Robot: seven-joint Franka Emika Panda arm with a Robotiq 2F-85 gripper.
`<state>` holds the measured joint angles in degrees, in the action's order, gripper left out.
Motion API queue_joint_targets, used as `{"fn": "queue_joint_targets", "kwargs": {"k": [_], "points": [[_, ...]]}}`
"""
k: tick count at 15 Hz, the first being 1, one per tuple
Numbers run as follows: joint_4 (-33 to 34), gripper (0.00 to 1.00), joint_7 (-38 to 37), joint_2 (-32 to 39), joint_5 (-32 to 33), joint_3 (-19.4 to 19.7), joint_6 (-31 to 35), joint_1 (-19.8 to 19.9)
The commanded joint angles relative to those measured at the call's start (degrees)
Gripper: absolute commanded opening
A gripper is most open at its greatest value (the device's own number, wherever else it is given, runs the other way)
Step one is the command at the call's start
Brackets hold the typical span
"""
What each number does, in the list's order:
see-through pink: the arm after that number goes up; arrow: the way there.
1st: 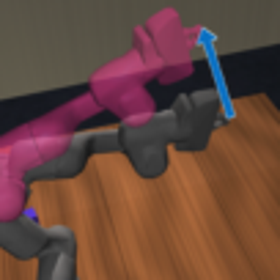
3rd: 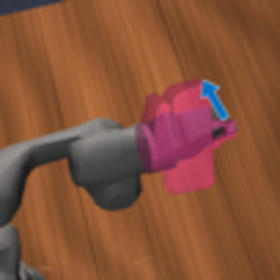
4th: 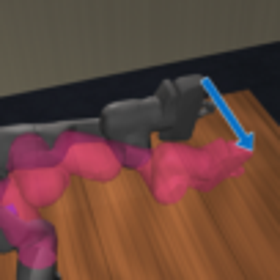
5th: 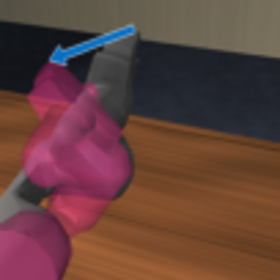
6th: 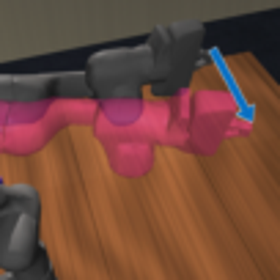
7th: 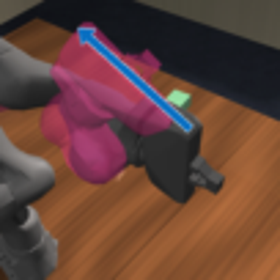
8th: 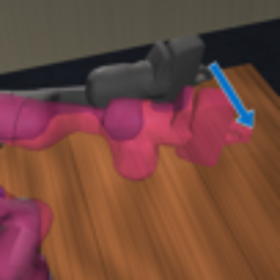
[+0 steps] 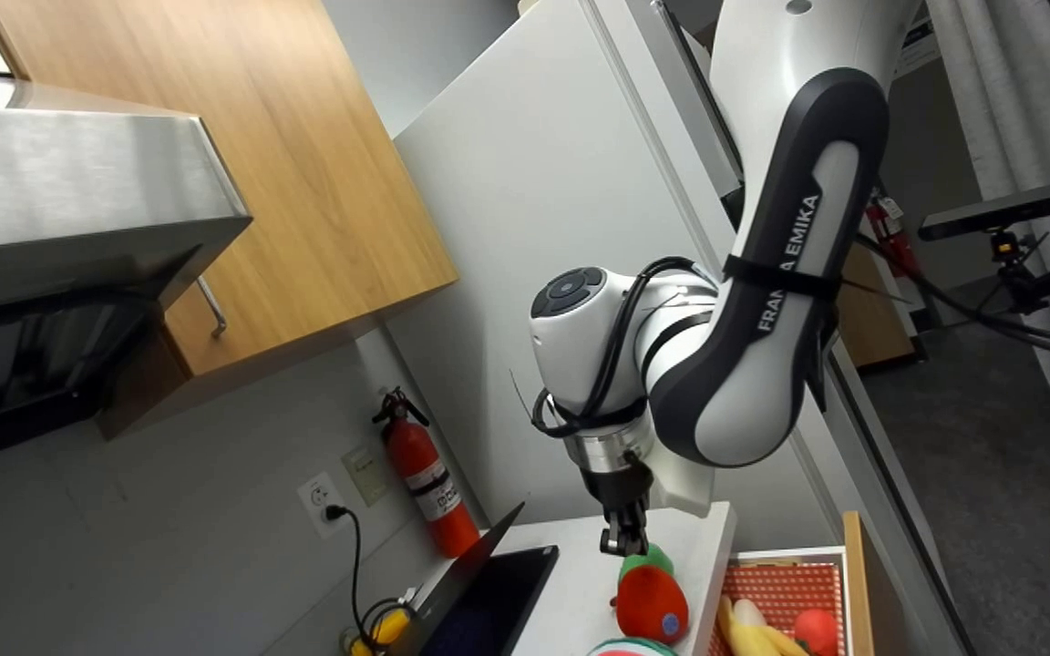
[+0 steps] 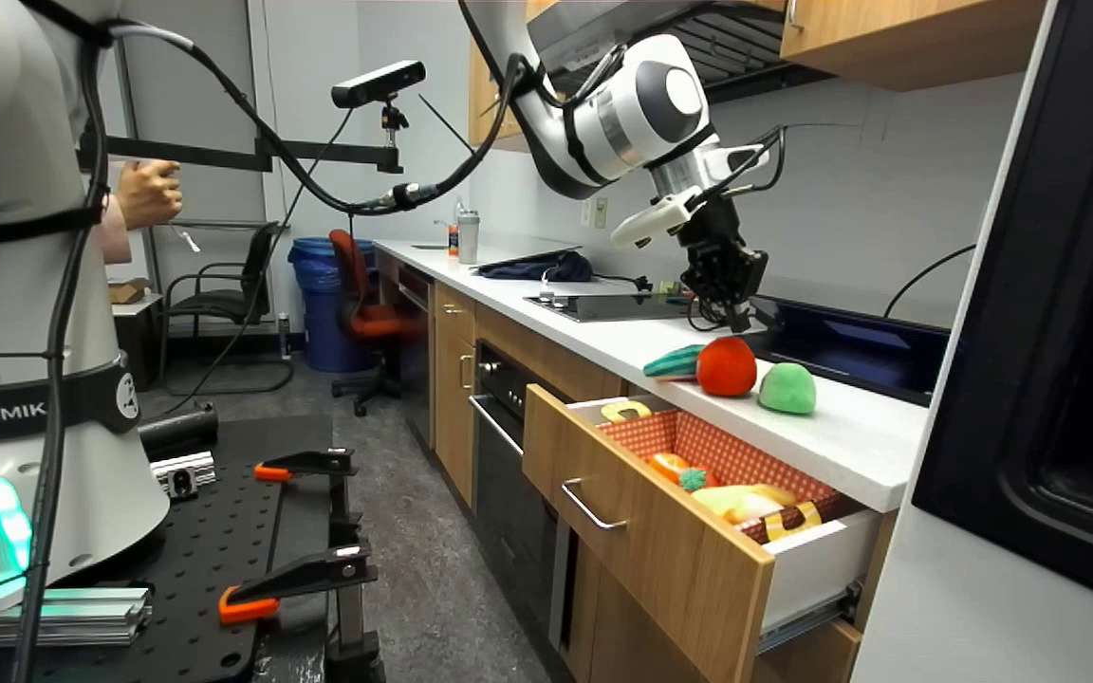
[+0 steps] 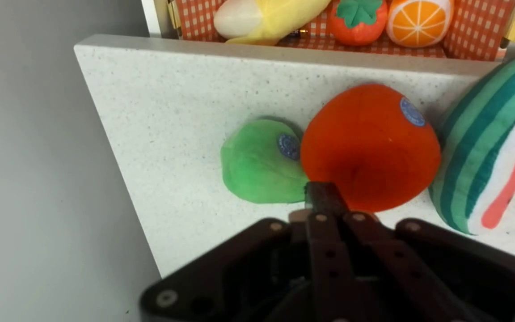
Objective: Open the drawer and then put all three plush toys inside.
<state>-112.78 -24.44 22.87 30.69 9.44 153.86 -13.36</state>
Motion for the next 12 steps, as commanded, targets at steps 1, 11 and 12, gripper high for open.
{"fn": "queue_joint_targets", "kwargs": {"k": [1, 11, 12], "points": [[2.0, 0.0, -2.4, 1.2, 1.3, 1.1, 3.0, -1.4], [4.8, 0.0, -0.8, 4.8, -2.5, 0.7, 6.9, -1.1], [4.9, 0.0, -0.7, 5.1, -3.1, 0.7, 6.7, -1.1]]}}
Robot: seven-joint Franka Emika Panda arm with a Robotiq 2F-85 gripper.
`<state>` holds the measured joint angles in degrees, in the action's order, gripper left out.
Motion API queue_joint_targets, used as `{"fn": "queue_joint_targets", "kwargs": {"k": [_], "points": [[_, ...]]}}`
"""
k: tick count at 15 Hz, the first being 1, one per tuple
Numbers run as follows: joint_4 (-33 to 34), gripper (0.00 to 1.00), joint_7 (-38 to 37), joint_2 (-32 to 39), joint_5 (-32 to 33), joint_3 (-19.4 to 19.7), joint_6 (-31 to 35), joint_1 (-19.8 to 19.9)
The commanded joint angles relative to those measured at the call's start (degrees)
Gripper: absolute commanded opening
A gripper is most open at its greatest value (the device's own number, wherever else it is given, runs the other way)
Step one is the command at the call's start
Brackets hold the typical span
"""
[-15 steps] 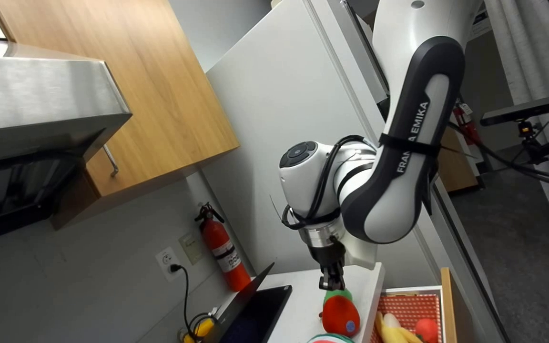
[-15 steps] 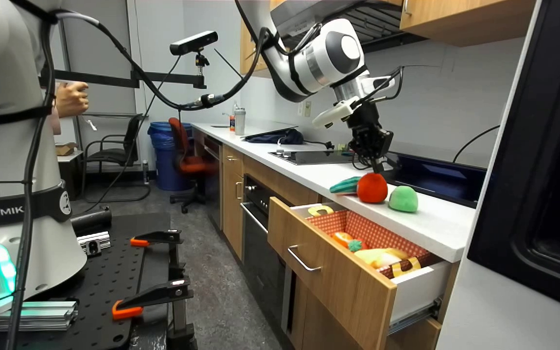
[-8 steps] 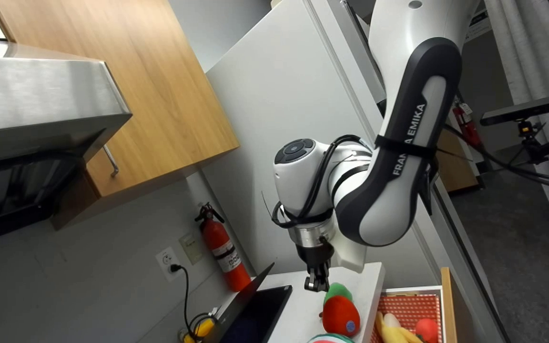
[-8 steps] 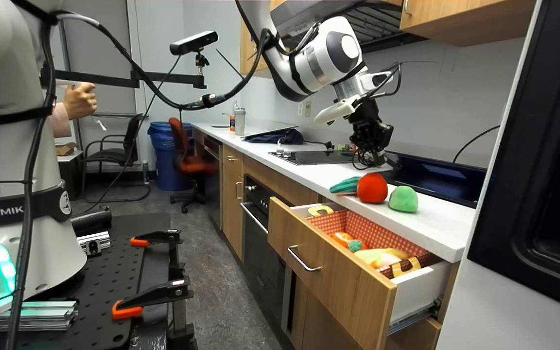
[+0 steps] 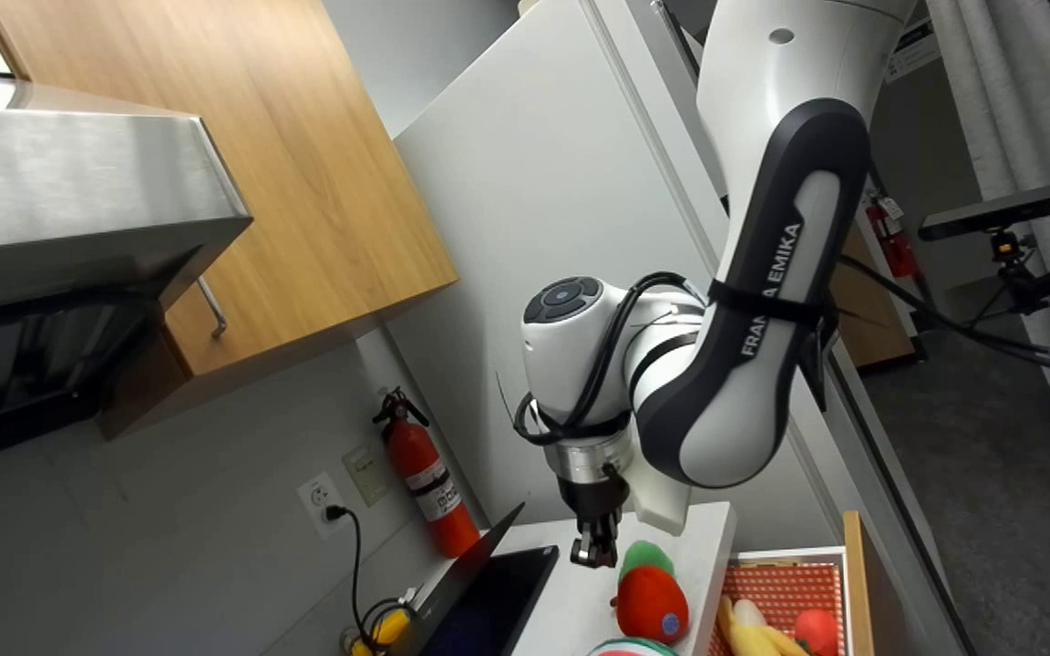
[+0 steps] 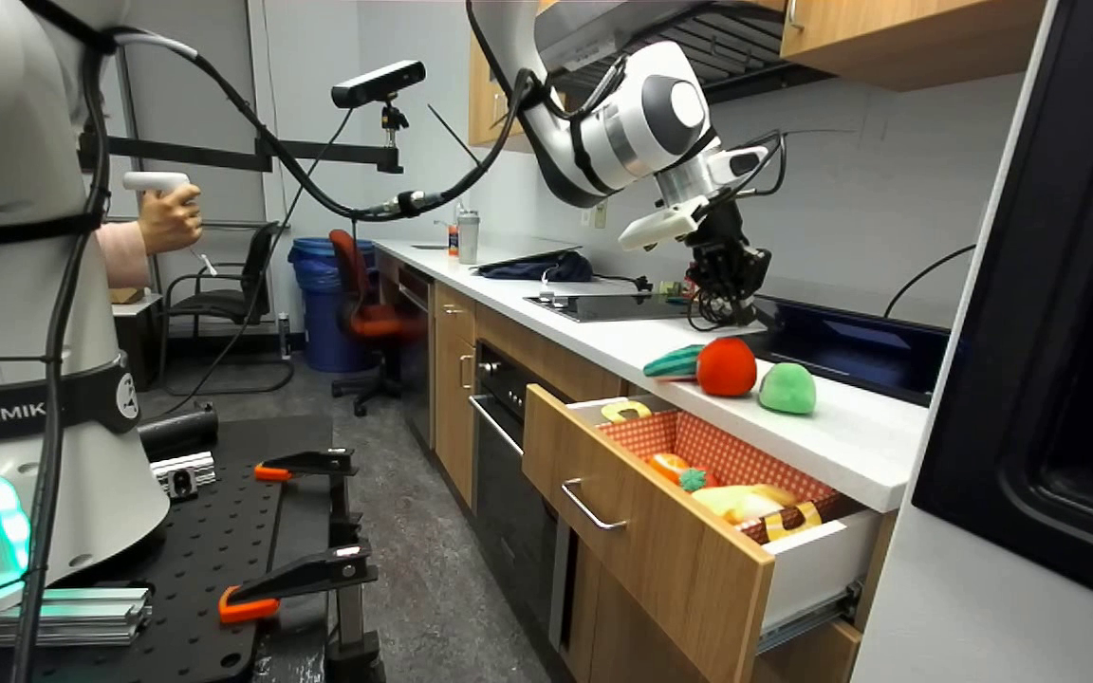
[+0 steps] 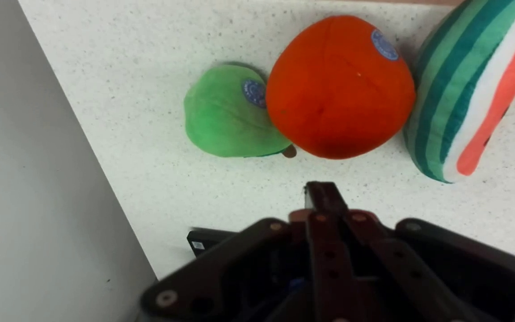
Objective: Open the drawer and then put all three plush toys inside.
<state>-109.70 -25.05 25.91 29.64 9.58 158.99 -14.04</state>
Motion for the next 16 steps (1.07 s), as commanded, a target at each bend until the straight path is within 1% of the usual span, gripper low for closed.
{"fn": "queue_joint_targets", "kwargs": {"k": [1, 8, 12, 16], "points": [[2.0, 0.0, 0.2, 2.3, -2.7, 0.5, 1.4, -0.4], [2.6, 0.0, 0.5, 3.0, -4.8, 0.9, -0.9, -1.0], [2.4, 0.0, 0.7, 2.6, -5.9, 0.5, -3.7, -0.9], [2.8, 0.0, 0.1, 2.2, -6.3, 0.5, -8.4, -1.1]]}}
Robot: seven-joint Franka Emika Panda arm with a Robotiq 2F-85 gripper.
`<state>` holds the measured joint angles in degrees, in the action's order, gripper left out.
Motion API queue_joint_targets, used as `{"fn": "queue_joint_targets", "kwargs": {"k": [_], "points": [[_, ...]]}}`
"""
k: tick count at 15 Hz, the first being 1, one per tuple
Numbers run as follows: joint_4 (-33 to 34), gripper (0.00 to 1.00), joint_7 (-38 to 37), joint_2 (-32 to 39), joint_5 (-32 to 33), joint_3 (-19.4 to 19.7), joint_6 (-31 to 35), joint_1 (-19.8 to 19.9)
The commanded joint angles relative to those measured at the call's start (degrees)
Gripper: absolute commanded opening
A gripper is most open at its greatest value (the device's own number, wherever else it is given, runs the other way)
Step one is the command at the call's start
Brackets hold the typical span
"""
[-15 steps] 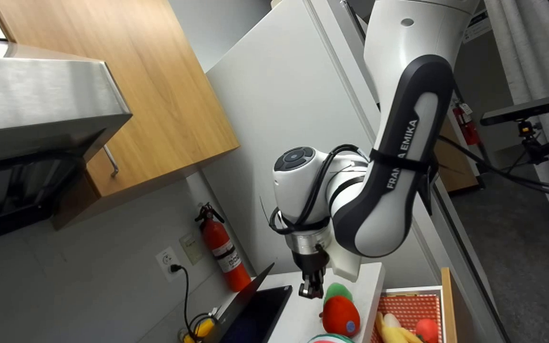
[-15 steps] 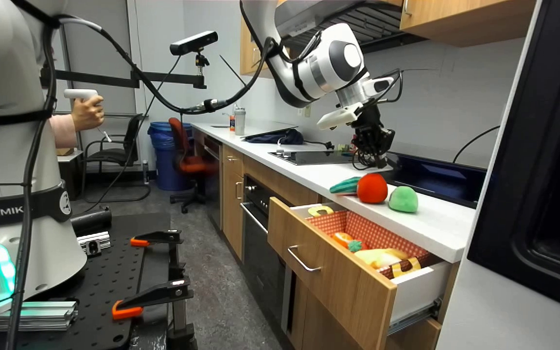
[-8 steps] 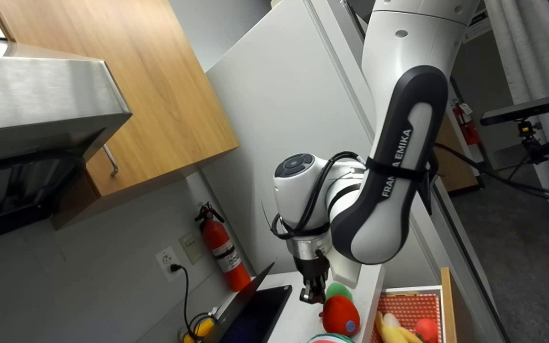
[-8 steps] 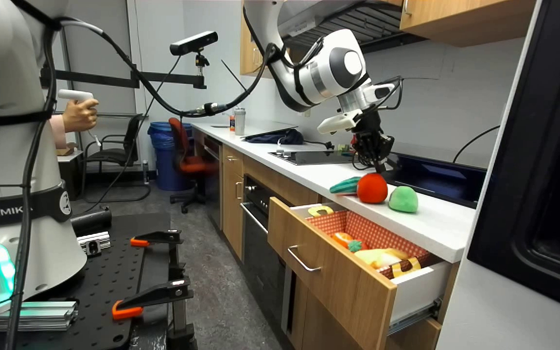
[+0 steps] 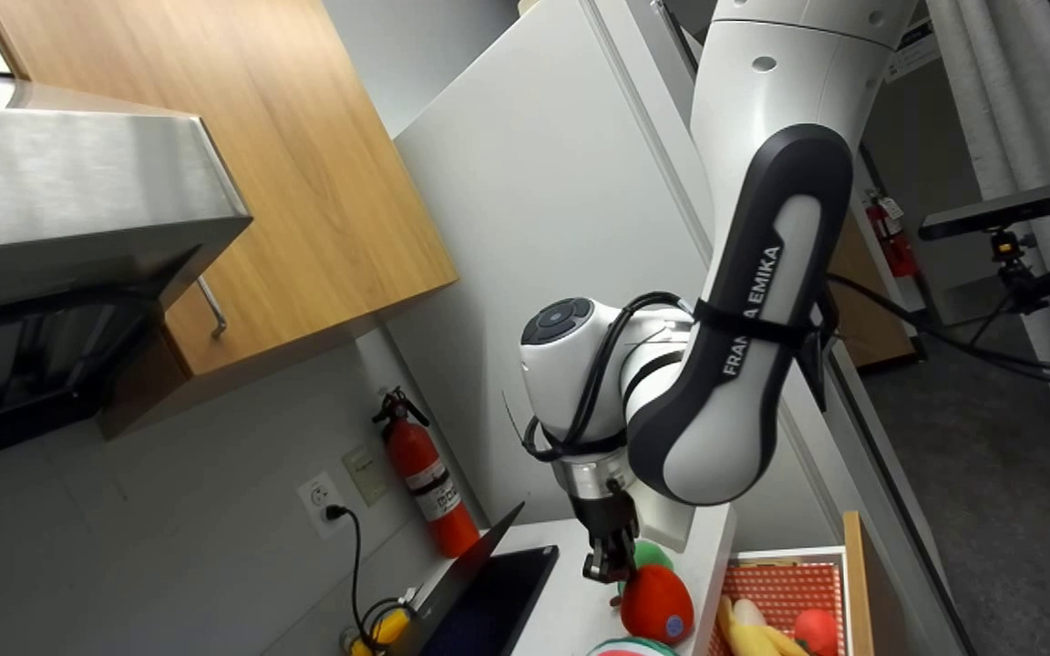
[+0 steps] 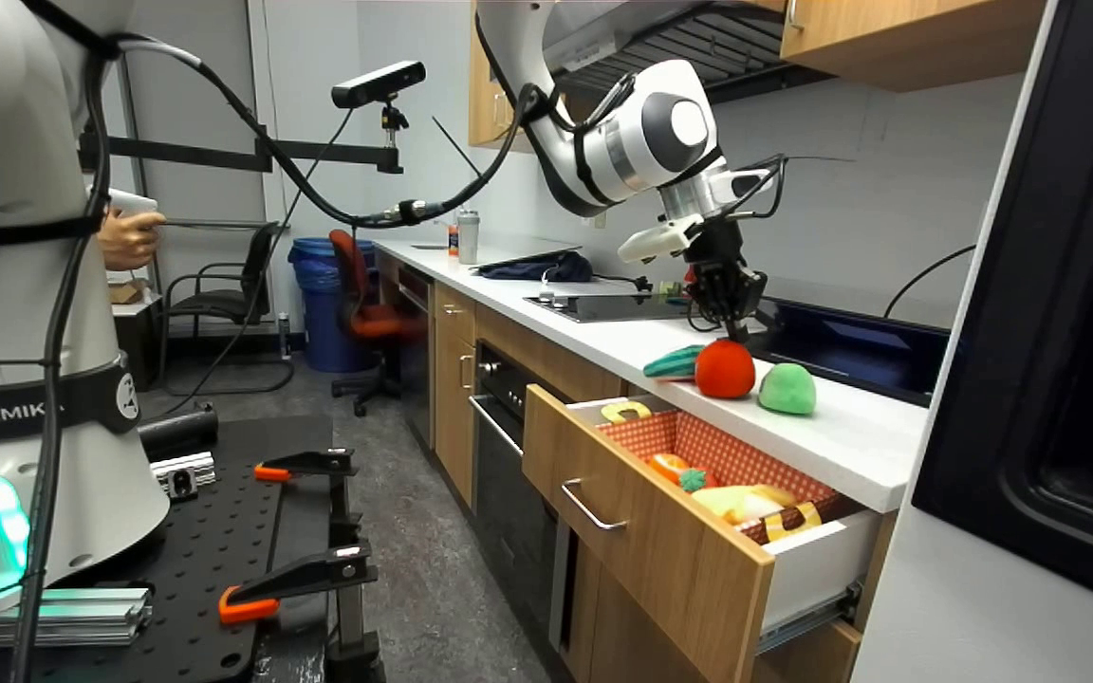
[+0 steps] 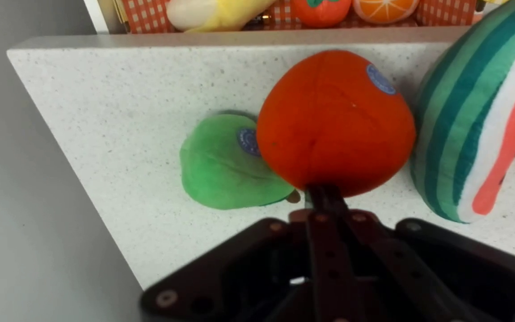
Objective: Open the drawer and then put all three plush toys inside.
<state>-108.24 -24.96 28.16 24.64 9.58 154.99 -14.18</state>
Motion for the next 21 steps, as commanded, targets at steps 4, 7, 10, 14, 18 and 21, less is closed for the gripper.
{"fn": "queue_joint_targets", "kwargs": {"k": [4, 7, 10, 14, 18, 21], "points": [[2.3, 0.0, -0.7, -0.3, -0.7, 0.2, -9.7, -1.0], [3.3, 0.0, 0.3, -0.5, -0.8, -0.7, -14.3, -0.5], [-1.5, 0.0, 0.3, -1.9, 0.8, -0.2, -14.0, 1.0], [-5.4, 0.0, 0.3, -3.1, 2.0, 0.6, -14.7, 1.9], [-8.6, 0.0, 0.3, -4.5, 3.2, 1.1, -15.0, 2.9], [-9.8, 0.0, 0.3, -5.0, 3.8, 1.1, -15.1, 3.1]]}}
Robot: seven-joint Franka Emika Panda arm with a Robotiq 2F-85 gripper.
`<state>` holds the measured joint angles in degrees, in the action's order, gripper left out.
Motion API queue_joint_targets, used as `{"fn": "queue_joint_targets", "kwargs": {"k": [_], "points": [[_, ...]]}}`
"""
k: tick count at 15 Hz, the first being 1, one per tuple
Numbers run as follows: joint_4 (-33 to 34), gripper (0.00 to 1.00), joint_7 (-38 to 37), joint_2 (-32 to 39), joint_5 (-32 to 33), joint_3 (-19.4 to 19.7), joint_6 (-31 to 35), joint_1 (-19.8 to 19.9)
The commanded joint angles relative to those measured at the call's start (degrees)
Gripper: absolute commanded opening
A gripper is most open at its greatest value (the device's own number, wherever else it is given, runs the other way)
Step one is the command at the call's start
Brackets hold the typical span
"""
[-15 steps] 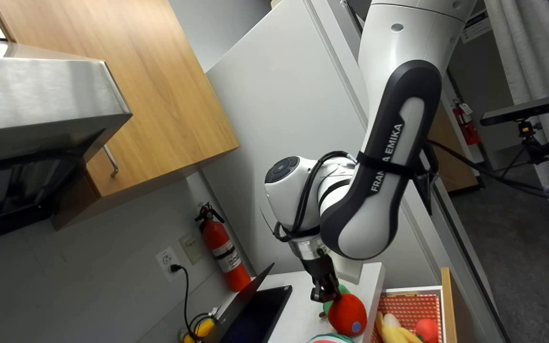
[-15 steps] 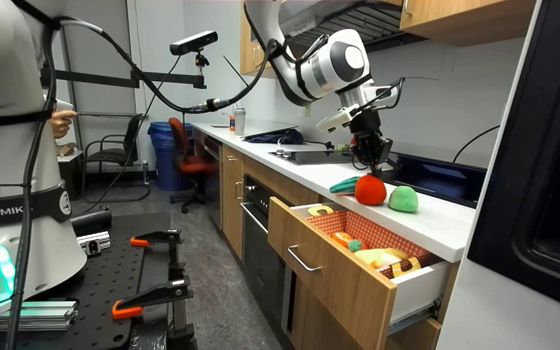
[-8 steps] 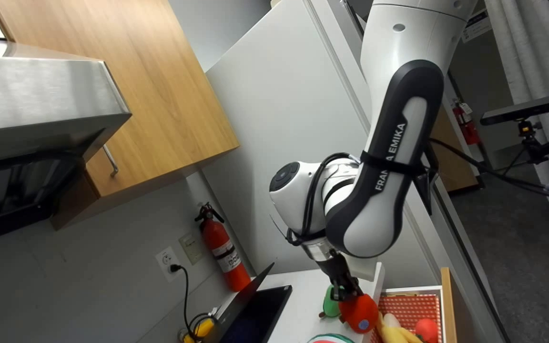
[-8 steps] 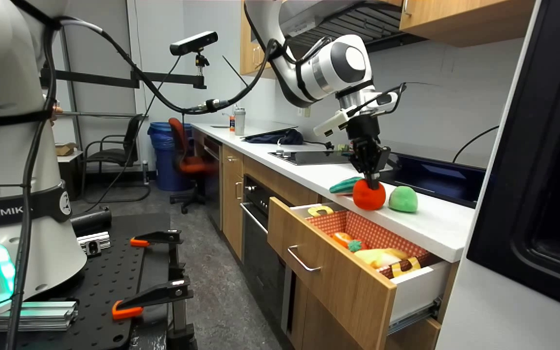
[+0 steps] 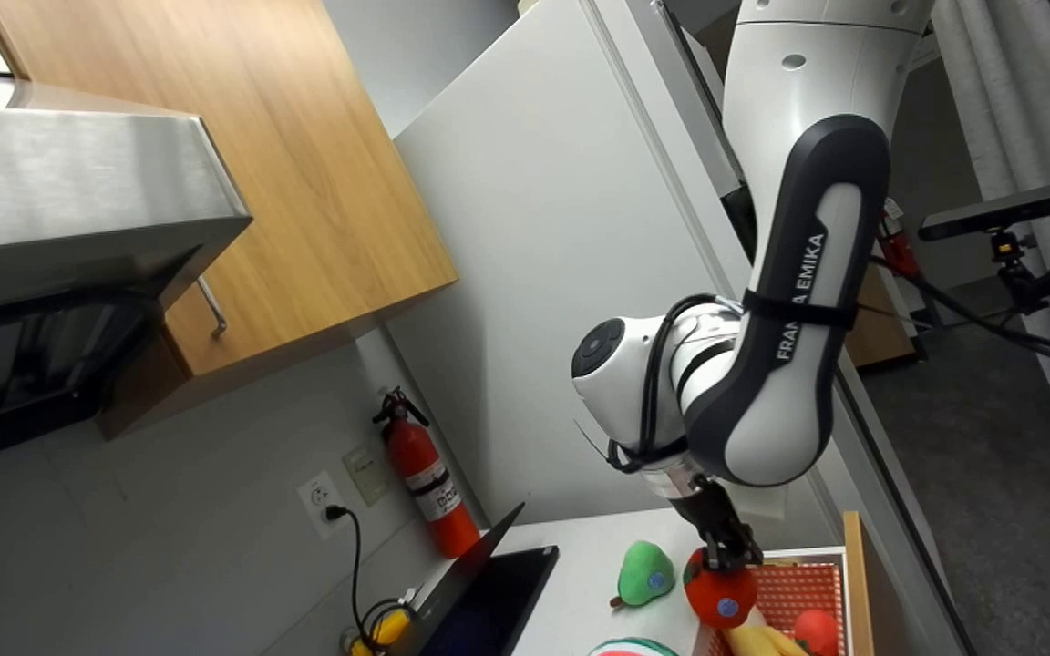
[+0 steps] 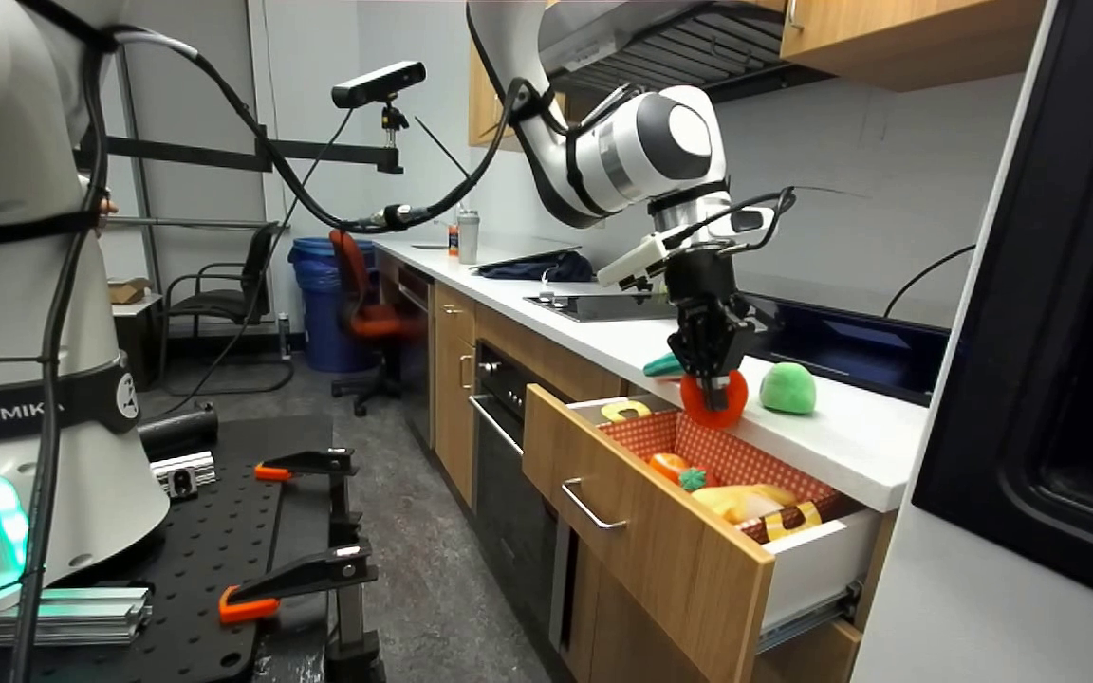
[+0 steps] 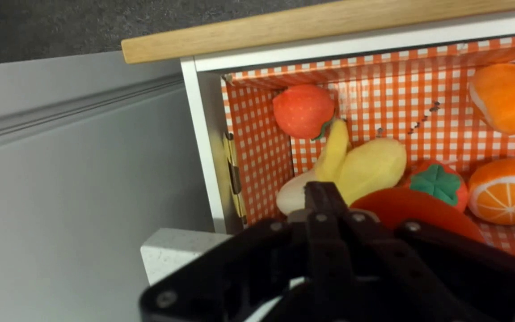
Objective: Open the drawer and then put all three plush toys inside.
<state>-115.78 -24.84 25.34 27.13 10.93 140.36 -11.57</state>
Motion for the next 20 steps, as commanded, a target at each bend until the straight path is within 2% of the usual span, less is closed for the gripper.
{"fn": "queue_joint_targets", "kwargs": {"k": [1, 11, 20], "points": [[-2.5, 0.0, 0.2, -2.3, 1.4, -0.3, -0.5, 0.5], [-2.7, 0.0, -0.7, -3.5, 2.1, -0.1, 0.6, 0.6], [2.7, 0.0, -3.5, -2.3, 6.7, 0.2, 7.2, -0.7]]}}
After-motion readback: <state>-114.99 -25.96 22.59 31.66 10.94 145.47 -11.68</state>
